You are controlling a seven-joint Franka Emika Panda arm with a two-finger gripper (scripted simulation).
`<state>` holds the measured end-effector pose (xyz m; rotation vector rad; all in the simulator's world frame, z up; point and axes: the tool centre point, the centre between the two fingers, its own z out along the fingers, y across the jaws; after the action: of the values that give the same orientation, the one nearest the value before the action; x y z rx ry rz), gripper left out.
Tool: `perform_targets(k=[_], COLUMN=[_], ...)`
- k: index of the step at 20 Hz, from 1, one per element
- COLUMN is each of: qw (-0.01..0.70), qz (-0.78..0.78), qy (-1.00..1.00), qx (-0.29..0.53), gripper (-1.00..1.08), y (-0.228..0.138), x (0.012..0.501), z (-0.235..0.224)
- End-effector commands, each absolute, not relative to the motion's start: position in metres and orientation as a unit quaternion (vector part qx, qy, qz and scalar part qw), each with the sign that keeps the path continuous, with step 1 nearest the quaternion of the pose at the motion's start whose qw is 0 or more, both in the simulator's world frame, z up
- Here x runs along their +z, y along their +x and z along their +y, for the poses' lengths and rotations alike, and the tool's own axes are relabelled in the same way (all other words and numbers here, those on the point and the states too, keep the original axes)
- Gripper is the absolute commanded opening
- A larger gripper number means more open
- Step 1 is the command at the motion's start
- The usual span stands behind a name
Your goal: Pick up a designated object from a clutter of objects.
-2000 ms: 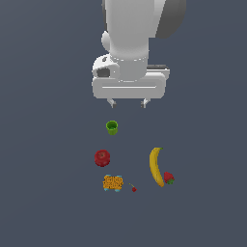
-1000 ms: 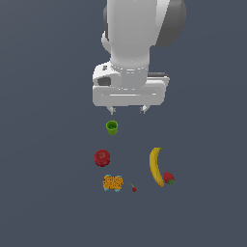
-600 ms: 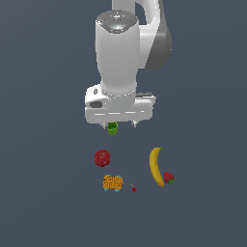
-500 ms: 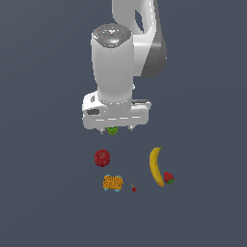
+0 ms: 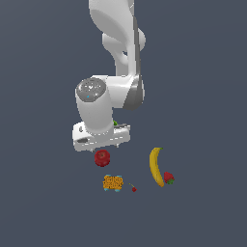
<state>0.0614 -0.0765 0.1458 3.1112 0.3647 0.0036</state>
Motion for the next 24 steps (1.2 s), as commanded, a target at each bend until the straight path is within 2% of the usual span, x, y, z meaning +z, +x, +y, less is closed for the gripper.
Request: perform_targets(k=[1, 7, 16, 24], qw=[0.003, 0.001, 0.0, 0.0], qz=[0.128, 0.143, 0.144, 0.146], qy=[0.992, 0.99, 0.99, 0.989], qx=[0.001, 0.0, -0.001, 0.0], gripper=[1.0, 1.0, 1.0, 1.0], y=[0.063, 0.062, 0.061, 0.06], x=[0.128, 0.101, 0.091, 0.053], z=[-0.085, -0.098, -0.1, -0.1])
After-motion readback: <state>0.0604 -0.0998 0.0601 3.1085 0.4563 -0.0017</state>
